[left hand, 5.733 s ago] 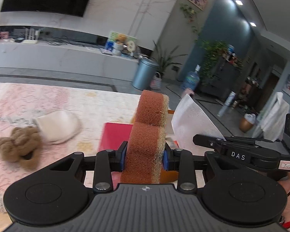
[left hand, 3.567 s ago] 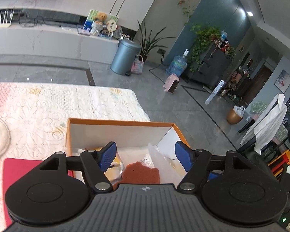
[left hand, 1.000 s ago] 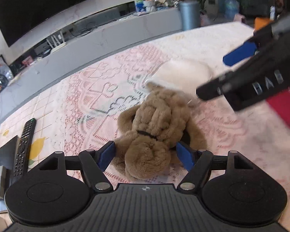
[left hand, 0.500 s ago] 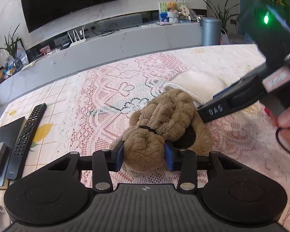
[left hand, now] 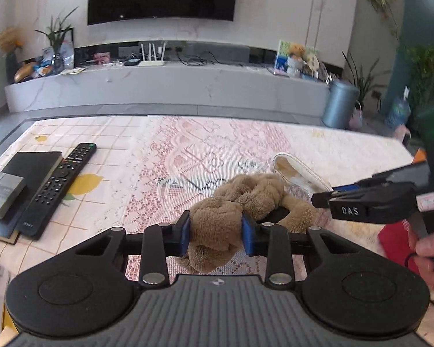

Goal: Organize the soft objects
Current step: 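Grasp the brown plush toy with the left gripper while the right grasps the white slipper, then carry the plush toy and slipper over the orange box and lower them in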

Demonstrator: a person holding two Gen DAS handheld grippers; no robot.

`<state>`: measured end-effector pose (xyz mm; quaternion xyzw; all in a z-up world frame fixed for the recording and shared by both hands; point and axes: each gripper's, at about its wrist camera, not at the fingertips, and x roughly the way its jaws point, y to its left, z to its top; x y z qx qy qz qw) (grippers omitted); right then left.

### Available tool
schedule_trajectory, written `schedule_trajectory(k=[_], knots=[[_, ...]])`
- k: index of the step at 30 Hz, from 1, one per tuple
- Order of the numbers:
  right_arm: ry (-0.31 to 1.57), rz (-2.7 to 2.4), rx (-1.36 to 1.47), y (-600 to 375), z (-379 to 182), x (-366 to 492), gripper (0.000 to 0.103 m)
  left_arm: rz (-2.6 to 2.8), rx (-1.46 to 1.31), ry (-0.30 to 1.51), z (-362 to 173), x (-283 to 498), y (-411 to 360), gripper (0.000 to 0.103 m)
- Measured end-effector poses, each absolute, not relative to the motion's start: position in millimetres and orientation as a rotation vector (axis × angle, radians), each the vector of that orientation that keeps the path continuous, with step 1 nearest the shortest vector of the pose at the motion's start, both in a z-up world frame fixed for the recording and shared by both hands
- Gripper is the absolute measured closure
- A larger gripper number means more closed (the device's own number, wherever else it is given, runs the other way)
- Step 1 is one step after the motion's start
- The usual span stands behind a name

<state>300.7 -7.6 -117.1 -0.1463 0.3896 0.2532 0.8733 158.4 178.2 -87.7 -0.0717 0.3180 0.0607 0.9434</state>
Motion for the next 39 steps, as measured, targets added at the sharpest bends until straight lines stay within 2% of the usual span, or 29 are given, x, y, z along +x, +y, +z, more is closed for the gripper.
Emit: schedule_trajectory(k=[10, 15, 23, 39], knots=[[0.718, 0.602, -0.225, -44, -49, 254, 0.086, 0.115, -0.245, 0.606, -50, 133, 161, 0.066], [0.626, 0.594, -0.177, -80, -10, 230, 0.090, 0.073, -0.245, 0.568, -25, 120, 141, 0.066], [0.514, 0.572, -0.125, -146, 39, 196, 0.091, -0.030, -0.265, 0.516, 11, 111, 99, 0.066], [0.402, 0.313, -0.123, -298, 66, 179, 0.091, -0.327, -0.220, 0.547, 37, 151, -33, 0.066]])
